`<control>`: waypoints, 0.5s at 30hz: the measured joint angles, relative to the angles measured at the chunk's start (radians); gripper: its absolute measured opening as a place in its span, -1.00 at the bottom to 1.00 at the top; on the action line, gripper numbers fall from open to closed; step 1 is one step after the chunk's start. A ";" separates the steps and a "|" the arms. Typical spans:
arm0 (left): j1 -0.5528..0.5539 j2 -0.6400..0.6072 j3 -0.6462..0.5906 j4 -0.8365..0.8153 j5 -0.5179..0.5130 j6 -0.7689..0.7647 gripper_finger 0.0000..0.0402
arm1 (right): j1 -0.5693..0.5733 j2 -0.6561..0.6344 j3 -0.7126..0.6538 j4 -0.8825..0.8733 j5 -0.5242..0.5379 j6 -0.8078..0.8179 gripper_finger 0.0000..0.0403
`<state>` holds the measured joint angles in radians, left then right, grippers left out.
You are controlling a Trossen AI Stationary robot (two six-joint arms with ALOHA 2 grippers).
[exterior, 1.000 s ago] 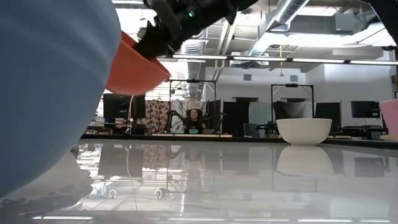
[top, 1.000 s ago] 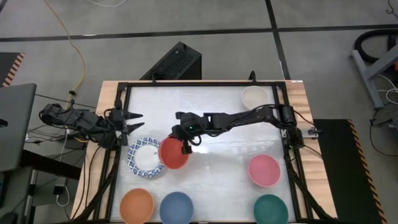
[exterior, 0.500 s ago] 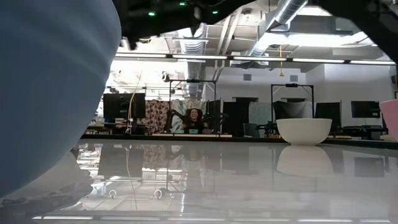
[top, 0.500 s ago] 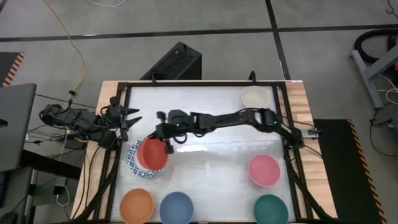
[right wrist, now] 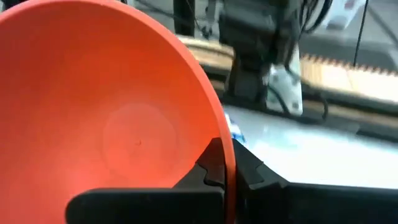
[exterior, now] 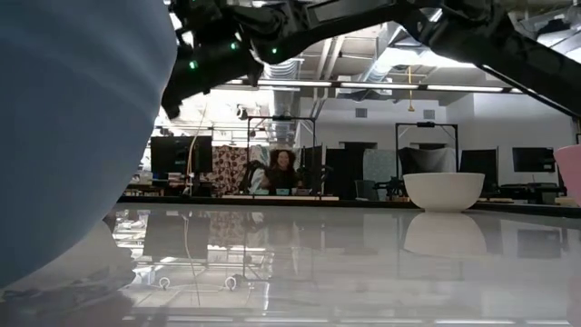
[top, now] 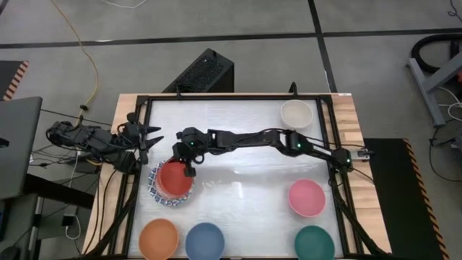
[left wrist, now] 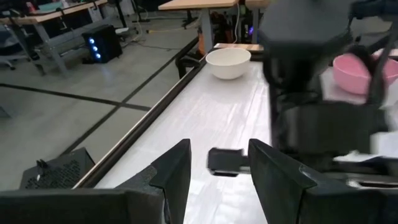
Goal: Nest bowls inside each other
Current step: Stack the orange bowl into the blue patterned bowl, then stack the white bowl into the orange bowl
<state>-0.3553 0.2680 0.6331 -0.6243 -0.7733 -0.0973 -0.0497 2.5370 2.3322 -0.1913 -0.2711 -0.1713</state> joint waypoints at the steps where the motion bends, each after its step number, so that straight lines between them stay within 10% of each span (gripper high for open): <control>1: 0.000 0.000 0.000 0.000 0.001 -0.001 -0.25 | -0.006 0.003 0.000 -0.014 -0.006 0.005 -0.93; 15: 0.000 -0.001 0.000 0.003 0.002 -0.021 -0.25 | -0.015 -0.003 -0.002 -0.034 -0.025 0.003 -0.08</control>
<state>-0.3553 0.2672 0.6331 -0.6213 -0.7715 -0.1184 -0.0649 2.5340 2.3304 -0.2248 -0.2964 -0.1687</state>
